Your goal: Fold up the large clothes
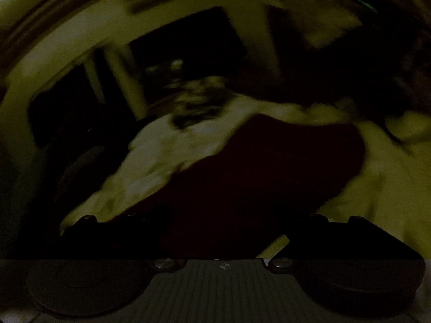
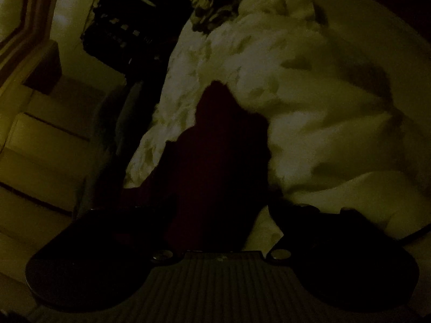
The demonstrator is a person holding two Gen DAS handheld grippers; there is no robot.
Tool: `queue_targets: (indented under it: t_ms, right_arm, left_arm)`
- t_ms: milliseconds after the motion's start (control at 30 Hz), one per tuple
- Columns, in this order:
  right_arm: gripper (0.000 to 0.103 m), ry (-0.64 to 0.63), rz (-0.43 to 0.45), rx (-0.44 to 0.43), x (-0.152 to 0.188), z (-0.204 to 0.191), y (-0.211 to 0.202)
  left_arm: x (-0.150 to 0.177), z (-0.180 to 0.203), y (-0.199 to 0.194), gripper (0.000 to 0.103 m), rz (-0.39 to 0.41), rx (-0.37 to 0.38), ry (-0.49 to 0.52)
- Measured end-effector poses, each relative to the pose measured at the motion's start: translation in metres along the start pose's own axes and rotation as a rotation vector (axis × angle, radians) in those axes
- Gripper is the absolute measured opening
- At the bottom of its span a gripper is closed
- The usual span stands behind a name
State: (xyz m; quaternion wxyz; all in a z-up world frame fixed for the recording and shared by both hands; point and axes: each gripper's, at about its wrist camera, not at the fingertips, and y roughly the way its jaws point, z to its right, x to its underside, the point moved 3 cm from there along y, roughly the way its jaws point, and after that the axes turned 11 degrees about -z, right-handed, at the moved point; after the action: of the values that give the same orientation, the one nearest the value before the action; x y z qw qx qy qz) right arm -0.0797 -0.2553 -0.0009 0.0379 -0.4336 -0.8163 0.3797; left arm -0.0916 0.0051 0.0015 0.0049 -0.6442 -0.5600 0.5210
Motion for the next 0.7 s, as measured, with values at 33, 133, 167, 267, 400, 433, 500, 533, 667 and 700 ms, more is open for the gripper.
queue_targets:
  t_ms: [33,133,167,267,400,433,500,533,667,700]
  right_arm:
    - [0.084,0.0,0.002,-0.012,-0.001,0.001,0.001]
    - [0.084,0.076,0.017,-0.08,-0.01,0.014,0.003]
    - [0.083,0.103,0.028,-0.099,-0.013,0.019,0.003]
    - [0.083,0.146,0.017,-0.134,-0.022,0.028,0.007]
    - [0.082,0.148,0.014,-0.136,-0.022,0.029,0.007]
    - [0.083,0.142,0.012,-0.136,-0.022,0.027,0.007]
    - [0.084,0.135,0.006,-0.138,-0.023,0.026,0.008]
    - [0.084,0.134,0.005,-0.138,-0.023,0.026,0.008]
    - [0.084,0.139,0.001,-0.139,-0.023,0.029,0.007]
    - [0.084,0.14,0.001,-0.139,-0.023,0.029,0.008]
  left_arm:
    - [-0.003,0.008,0.001,0.103,0.007,0.004,0.044]
    - [-0.014,0.03,0.009,0.103,0.011,0.001,0.147]
    - [-0.017,0.036,0.013,0.103,0.004,0.01,0.171]
    - [-0.022,0.051,0.028,0.103,-0.014,0.011,0.241]
    - [-0.03,0.07,0.043,0.103,-0.023,0.024,0.317]
    - [-0.033,0.078,0.044,0.103,-0.019,0.029,0.35]
    - [-0.035,0.087,0.043,0.103,-0.01,0.028,0.409]
    - [-0.036,0.092,0.044,0.103,-0.003,0.02,0.434]
    - [-0.045,0.098,0.055,0.103,-0.008,-0.001,0.407]
    - [-0.048,0.099,0.059,0.103,-0.02,0.01,0.391]
